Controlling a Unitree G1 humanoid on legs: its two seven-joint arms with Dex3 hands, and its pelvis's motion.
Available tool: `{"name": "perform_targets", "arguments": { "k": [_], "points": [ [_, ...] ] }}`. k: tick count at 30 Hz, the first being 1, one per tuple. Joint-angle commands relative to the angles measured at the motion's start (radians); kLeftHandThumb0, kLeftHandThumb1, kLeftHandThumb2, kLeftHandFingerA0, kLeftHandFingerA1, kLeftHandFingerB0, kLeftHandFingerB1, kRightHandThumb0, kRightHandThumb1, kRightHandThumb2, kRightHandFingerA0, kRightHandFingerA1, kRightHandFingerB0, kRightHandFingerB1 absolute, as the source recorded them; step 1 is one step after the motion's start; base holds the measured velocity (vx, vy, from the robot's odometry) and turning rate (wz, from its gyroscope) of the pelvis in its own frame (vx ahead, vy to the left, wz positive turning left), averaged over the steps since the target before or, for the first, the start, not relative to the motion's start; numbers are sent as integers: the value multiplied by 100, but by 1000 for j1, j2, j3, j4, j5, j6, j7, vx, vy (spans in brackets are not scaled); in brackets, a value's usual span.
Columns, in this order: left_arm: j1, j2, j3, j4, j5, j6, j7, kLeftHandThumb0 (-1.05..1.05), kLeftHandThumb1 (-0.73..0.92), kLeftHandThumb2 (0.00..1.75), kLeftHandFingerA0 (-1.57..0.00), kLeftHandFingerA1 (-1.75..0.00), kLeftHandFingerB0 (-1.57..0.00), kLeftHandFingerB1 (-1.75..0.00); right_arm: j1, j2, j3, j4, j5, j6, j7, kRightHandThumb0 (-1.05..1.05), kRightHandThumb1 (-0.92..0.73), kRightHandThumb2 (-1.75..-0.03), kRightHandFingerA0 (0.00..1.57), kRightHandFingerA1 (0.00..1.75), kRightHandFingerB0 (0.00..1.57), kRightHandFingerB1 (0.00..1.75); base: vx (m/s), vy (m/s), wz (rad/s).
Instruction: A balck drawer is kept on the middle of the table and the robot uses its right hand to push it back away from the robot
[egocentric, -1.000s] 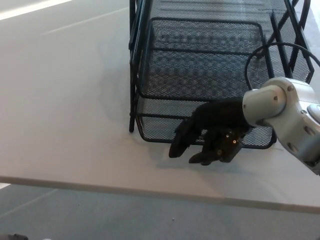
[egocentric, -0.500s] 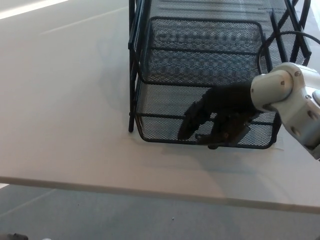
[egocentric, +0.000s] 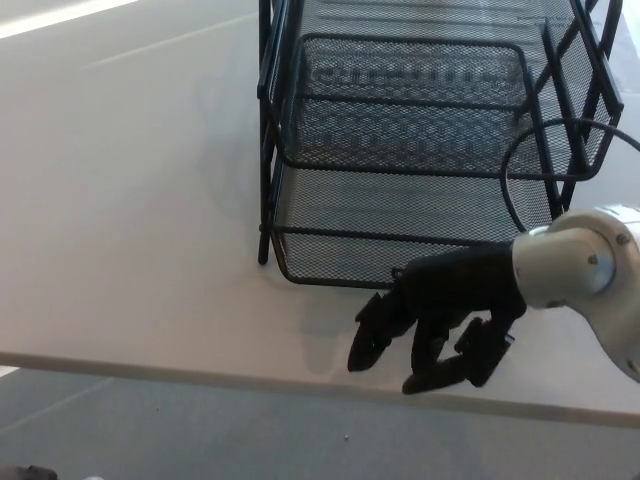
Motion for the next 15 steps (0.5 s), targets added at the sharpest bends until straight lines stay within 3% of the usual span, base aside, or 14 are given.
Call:
{"name": "perform_targets", "arguments": {
  "k": [1,9,15],
  "points": [
    [5,11,0,7,10,-9,-2,-56,72,63,-44,-38,-29,-32,181,-178,-99,-313,129,42,140,-54,-83,-65,51,41,39,35,0,0,0],
    [0,10,-2,8,13,-8,1,-56,72,62,-47,-38,-31,-32,336,-261,-193,-298,162,-18,122,-60,-85,-66,50,40,38,35,0,0,0],
    [8,17,7,8,5,-15,-5,-56,72,63,-46,-38,-32,-33,535,-236,-163,-70,98,-100,19,-55,-82,-65,52,42,39,35,0,0,0]
  ]
}}
